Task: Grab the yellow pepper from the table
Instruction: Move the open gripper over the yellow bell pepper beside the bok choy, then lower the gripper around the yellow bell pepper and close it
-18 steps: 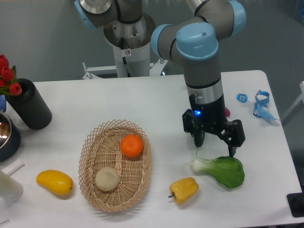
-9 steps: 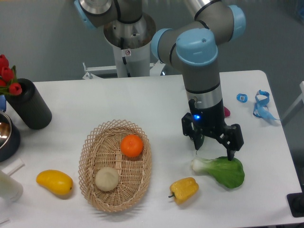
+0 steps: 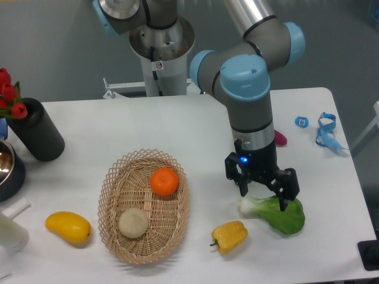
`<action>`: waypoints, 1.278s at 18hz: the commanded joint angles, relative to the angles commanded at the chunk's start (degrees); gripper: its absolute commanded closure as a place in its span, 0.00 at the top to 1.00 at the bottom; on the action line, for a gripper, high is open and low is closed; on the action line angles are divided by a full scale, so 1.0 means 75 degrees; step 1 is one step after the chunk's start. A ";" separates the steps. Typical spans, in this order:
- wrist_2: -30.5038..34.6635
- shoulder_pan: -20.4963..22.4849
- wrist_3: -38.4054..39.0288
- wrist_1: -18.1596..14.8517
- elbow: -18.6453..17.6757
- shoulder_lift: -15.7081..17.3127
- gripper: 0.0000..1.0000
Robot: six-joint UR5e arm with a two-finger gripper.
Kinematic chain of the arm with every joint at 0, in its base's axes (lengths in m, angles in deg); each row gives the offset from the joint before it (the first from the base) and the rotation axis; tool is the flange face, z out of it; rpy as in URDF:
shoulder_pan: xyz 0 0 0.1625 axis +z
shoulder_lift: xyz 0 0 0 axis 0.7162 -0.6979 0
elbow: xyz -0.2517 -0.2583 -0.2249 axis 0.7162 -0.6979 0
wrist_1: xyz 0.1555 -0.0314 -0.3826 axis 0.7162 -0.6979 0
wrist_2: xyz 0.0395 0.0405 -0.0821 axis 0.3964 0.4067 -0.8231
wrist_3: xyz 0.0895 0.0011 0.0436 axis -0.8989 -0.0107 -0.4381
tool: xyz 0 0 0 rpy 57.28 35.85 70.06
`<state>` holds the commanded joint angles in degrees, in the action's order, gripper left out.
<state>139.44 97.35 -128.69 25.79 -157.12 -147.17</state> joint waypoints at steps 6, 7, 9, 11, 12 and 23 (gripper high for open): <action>-0.0247 -0.0023 -0.0012 0.0000 -0.0199 -0.0493 1.00; -0.0247 -0.0058 -0.0012 0.0000 -0.0246 -0.0517 1.00; -0.0305 -0.0059 0.0011 -0.0012 -0.0305 -0.0552 1.00; -0.0446 -0.0059 -0.0035 0.0000 -0.0352 -0.0704 1.00; -0.0458 -0.0059 -0.0082 0.0000 -0.0352 -0.0762 1.00; -0.0493 -0.0023 -0.1207 0.0000 -0.0222 -0.1208 1.00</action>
<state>135.74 97.17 -137.74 25.79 -158.79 -156.22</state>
